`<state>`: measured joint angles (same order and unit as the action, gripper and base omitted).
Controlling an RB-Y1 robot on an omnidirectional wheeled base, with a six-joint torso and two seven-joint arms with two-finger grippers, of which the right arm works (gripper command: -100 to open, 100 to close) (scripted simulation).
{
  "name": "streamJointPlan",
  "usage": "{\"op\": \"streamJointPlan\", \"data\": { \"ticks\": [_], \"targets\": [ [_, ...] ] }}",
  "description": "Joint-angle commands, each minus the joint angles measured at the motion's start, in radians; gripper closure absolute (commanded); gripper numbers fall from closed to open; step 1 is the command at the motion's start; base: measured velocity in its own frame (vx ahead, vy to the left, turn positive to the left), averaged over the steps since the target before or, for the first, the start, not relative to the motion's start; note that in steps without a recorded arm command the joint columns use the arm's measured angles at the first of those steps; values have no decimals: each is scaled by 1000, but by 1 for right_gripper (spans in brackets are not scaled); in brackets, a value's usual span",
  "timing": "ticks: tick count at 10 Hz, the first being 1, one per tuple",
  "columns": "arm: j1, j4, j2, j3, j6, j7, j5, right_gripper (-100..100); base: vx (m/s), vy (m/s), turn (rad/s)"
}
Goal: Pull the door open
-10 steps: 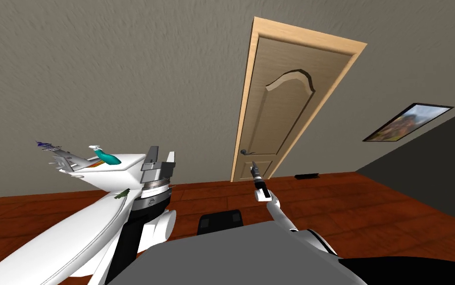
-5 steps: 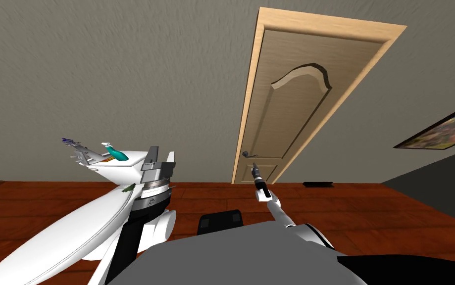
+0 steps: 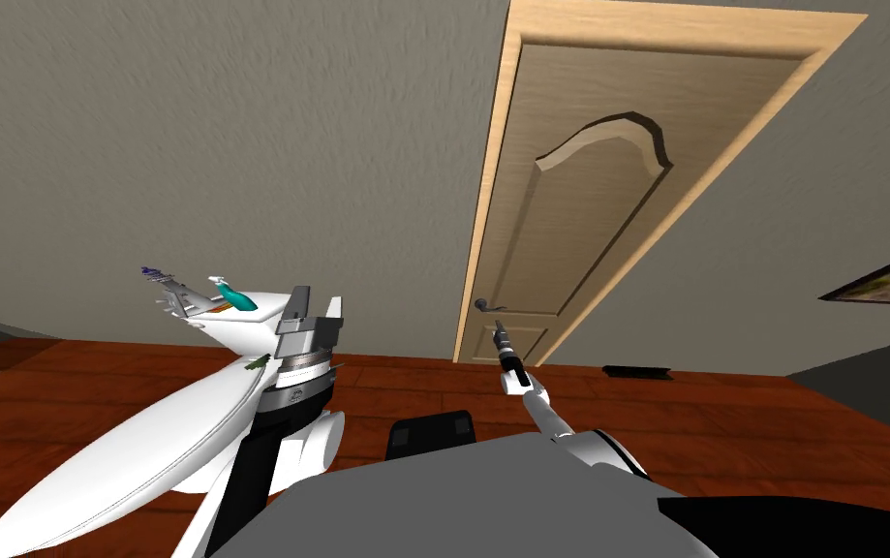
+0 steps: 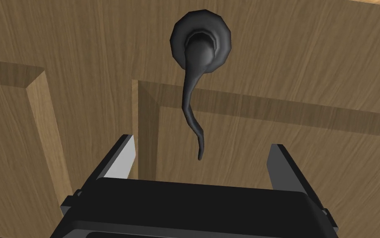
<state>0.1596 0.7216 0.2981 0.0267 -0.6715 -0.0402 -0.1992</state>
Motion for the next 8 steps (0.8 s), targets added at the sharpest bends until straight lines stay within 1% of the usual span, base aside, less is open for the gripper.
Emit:
{"op": "streamJointPlan", "data": {
  "ticks": [1, 2, 3, 5, 8],
  "targets": [
    [-8, -9, 13, 7, -10, -10, -5, -100, 136, -18, 96],
    [-8, -9, 13, 7, -10, -10, -5, -100, 158, -14, 67],
    [-19, -19, 28, 16, -22, -23, -11, -100, 185, 7, 139],
    [-35, -36, 53, 29, -42, -44, -20, -100, 211, 11, 160],
    [-57, -60, 87, 48, -69, -72, -33, -100, 206, -16, 125]
  ]
}}
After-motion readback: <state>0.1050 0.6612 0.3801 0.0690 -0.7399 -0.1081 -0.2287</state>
